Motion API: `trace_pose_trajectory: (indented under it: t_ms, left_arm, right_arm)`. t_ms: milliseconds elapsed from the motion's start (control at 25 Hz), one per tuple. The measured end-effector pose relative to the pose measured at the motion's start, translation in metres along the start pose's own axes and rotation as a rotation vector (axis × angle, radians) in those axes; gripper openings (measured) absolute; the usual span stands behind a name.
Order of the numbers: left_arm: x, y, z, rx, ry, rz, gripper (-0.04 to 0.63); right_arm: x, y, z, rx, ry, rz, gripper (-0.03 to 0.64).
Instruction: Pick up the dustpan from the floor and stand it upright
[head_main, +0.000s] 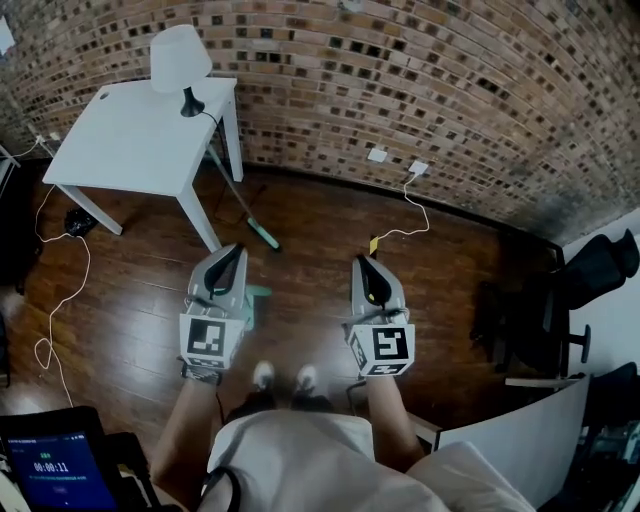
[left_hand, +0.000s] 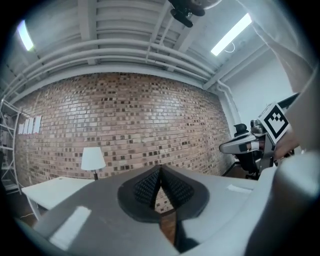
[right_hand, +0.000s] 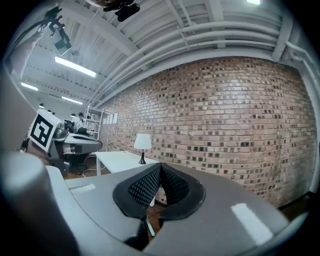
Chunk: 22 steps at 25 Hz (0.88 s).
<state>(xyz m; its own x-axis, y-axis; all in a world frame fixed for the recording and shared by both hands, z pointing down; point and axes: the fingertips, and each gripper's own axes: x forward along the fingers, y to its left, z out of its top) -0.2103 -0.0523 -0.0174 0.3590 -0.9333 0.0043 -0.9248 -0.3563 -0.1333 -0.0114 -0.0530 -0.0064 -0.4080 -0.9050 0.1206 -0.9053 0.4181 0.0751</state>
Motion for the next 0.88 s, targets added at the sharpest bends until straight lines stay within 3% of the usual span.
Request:
trace_pose_trajectory:
  t_ms: [160, 440, 880]
  left_arm:
    - [-0.003, 0.001, 0.015, 0.011, -0.036, 0.003, 0.002]
    - [-0.009, 0.005, 0.01, -0.029, -0.005, 0.003, 0.002]
    - [-0.03, 0.012, 0.018, 0.013, -0.026, -0.073, 0.002]
  right_arm:
    - [-0.003, 0.001, 0.015, -0.013, -0.029, 0.009, 0.012]
    - [-0.008, -0.001, 0.018, 0.018, -0.032, -0.016, 0.012]
    - [-0.024, 0.027, 0.027, 0.017, -0.034, -0.072, 0.012]
